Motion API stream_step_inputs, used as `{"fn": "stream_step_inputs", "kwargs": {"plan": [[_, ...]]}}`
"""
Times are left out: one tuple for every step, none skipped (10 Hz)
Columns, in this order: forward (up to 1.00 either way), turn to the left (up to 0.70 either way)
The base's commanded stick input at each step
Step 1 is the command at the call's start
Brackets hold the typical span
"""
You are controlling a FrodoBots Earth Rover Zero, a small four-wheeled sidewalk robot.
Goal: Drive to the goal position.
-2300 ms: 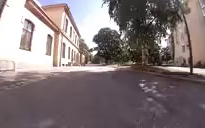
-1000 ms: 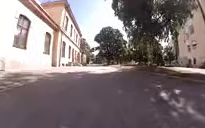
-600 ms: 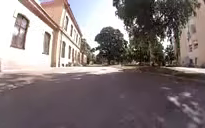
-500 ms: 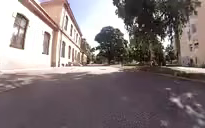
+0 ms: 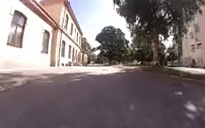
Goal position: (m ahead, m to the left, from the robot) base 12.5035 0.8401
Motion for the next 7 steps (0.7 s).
{"fn": "stream_step_inputs", "kwargs": {"plan": [[0.85,0.00],[0.85,0.00],[0.85,0.00],[0.85,0.00],[0.85,0.00],[0.85,0.00],[0.85,0.00]]}}
